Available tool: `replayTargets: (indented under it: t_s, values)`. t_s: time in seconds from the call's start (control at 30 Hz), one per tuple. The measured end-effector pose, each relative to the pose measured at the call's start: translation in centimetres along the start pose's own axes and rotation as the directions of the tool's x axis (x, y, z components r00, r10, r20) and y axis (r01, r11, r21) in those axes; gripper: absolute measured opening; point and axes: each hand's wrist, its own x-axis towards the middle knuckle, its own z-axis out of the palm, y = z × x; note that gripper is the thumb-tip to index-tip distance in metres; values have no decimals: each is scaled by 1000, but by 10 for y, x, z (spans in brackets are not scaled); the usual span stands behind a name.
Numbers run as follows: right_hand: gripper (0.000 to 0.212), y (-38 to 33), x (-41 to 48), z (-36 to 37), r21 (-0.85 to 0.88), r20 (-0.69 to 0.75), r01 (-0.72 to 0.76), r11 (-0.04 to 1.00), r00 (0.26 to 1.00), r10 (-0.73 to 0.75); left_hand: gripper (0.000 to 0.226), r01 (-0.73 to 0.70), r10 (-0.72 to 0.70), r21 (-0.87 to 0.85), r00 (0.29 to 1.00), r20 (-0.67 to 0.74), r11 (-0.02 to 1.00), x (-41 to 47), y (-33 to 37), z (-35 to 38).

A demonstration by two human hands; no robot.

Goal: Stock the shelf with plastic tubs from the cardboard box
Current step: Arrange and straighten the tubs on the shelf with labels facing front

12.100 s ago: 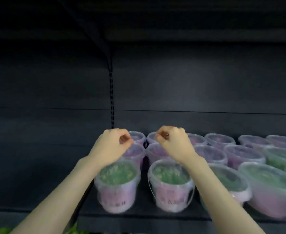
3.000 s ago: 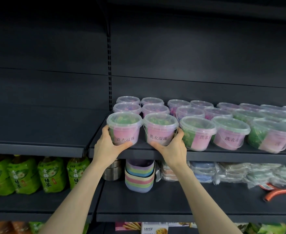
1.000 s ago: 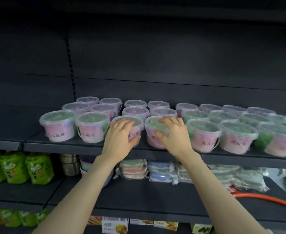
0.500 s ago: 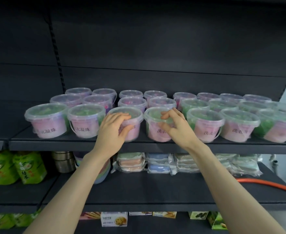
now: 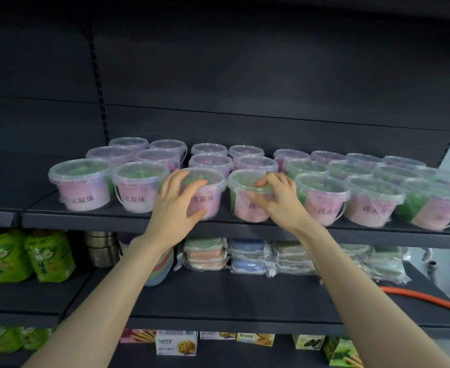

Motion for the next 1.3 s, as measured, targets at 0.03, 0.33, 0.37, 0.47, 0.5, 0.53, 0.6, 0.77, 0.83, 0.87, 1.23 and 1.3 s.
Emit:
replayTargets:
  t_s: [0.03,0.33,0.37,0.47,0.5,0.53,0.6,0.77,0.83,0.87,1.23,1.3]
  values:
    - [30,2,-2,-2,-42,6,1,999,1000,-1,64,19,-19,-16,999,-40,1000,-5,1,2]
    - [123,10,-23,26,146,-75,-152,978,984,164,99,324,-429,-430,886,-174,843,-29,13,36]
    - [128,11,-22,29,194,-64,-166,967,981,181,99,349,-448,-415,878,-170,840,-28,13,38]
    - [130,17,-21,35,172,-102,-188,967,973,208,99,421,-490,-330,856,-165,845,-25,12,42]
    - [130,18,-21,38,145,-133,-205,968,965,224,99,438,-504,-317,848,-165,841,-24,12,43]
    - [131,18,-21,39,133,-164,-223,966,956,244,99,452,-516,-313,840,-165,835,-23,12,43]
    - [131,18,-20,43,100,-213,-248,964,941,264,97,474,-538,-311,827,-166,824,-22,11,43]
    - [119,17,-19,48,122,-286,-235,964,922,261,89,489,-543,-269,819,-187,830,-22,11,45]
    - [119,18,-21,43,236,-210,-213,948,942,264,87,485,-536,-256,822,-192,836,-23,13,46]
    - [118,18,-22,41,282,-164,-226,932,946,279,86,485,-533,-247,825,-190,839,-23,13,45]
    - [123,12,-22,46,116,-206,-249,961,941,269,84,516,-552,-236,823,-129,824,-21,12,38]
    - [121,12,-23,46,120,-212,-240,963,942,261,84,515,-553,-245,826,-115,821,-21,10,37]
